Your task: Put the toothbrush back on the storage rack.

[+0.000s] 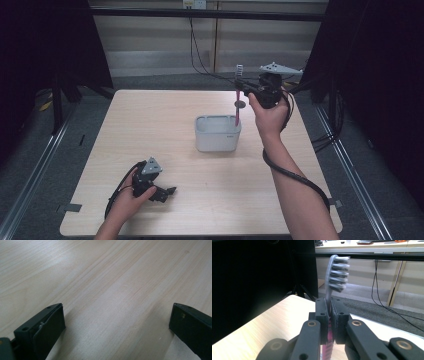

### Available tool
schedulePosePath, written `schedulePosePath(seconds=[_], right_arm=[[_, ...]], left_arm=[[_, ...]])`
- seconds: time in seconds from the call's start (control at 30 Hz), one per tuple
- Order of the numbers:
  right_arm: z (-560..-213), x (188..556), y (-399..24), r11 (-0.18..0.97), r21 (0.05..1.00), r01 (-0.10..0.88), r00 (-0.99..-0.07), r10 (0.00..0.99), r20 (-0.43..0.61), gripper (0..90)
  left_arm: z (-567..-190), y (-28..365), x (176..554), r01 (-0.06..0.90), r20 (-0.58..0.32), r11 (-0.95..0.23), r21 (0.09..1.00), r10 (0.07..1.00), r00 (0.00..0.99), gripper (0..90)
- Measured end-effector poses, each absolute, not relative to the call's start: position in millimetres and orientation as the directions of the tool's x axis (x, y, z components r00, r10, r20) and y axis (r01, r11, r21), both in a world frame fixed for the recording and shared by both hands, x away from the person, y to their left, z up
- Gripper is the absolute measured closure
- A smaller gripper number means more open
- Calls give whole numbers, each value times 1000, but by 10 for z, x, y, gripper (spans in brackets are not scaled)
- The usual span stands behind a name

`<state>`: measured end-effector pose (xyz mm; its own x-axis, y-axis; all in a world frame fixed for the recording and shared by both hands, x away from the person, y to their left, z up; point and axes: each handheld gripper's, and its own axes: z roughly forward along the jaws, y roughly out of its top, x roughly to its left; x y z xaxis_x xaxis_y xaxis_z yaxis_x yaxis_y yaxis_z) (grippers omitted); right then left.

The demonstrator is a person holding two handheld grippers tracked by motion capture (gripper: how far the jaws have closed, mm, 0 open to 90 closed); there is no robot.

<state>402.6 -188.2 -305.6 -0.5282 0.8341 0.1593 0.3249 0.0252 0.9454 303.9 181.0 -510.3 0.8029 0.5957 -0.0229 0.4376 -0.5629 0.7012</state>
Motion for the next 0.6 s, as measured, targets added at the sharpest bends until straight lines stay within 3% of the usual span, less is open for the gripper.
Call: schedulePosePath(seconds=[0.6], right_arm=[[-3254, 4107, -1901, 13, 944, 330, -506, 847, 165, 849]], left_arm=[[-5105, 1808, 3038, 440, -26, -561, 702, 597, 802, 0]])
